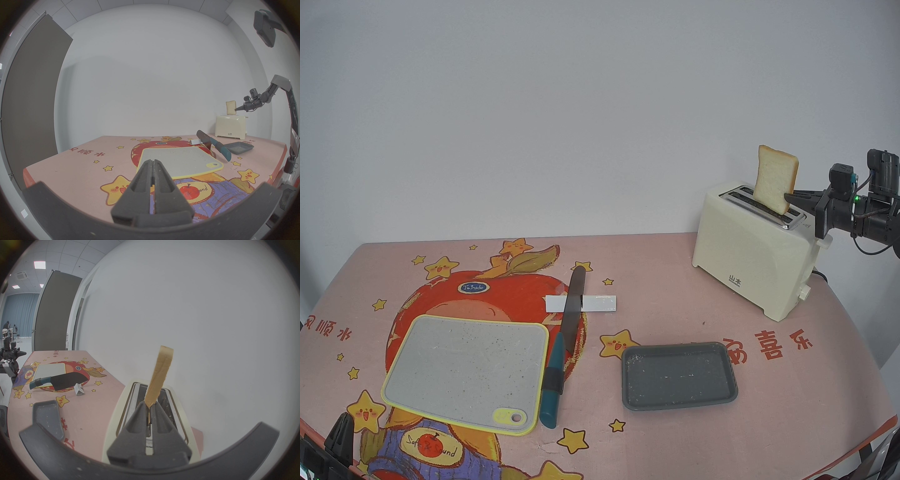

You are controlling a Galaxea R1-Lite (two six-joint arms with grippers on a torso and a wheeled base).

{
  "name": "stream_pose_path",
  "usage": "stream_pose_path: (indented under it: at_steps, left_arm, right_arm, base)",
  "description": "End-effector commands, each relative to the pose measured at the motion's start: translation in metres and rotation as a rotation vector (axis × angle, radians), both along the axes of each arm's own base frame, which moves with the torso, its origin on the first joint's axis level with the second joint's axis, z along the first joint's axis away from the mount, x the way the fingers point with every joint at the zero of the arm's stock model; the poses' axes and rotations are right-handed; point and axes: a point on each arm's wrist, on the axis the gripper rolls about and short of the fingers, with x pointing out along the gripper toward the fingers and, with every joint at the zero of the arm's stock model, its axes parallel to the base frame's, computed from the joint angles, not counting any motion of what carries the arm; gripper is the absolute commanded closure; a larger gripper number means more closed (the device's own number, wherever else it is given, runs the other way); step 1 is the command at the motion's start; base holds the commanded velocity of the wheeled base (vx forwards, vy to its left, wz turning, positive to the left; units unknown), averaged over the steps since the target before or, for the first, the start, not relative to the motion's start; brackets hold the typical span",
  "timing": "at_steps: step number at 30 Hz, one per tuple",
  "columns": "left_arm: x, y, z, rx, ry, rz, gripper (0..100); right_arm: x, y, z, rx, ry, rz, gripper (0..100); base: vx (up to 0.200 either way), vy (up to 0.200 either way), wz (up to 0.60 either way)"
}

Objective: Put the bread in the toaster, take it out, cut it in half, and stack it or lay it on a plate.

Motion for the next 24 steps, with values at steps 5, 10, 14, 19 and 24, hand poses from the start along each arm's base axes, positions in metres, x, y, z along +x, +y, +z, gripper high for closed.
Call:
stream_pose_path:
  at_steps: [5, 10, 14, 19, 24]
  left_arm:
    - [0.0001, 0.0, -0.0054, 0.0, 0.003, 0.0, 100]
    - [0.0001, 0.0, -0.0054, 0.0, 0.003, 0.0, 100]
    - [0.0001, 0.0, -0.0052, 0.0, 0.001, 0.0, 100]
    - [0.0001, 0.0, -0.0052, 0.0, 0.001, 0.0, 100]
    - [0.0001, 0.0, -0.0052, 0.0, 0.001, 0.0, 100]
  right_arm:
    - [0.0001, 0.0011, -0.0003, -0.001, 0.0, 0.004, 100]
    - [0.0009, 0.0051, -0.0031, -0.001, 0.009, 0.018, 100]
    - [0.001, 0.0061, -0.0045, 0.0, 0.014, 0.019, 100]
    - [0.0011, 0.0056, -0.004, 0.0, 0.013, 0.018, 100]
    - [0.0012, 0.0056, -0.0036, 0.0, 0.011, 0.018, 100]
  base:
    - [0.0, 0.0, 0.0]
    - [0.0, 0.0, 0.0]
    - [0.0, 0.0, 0.0]
    - [0.0, 0.0, 0.0]
    - [0.0, 0.0, 0.0]
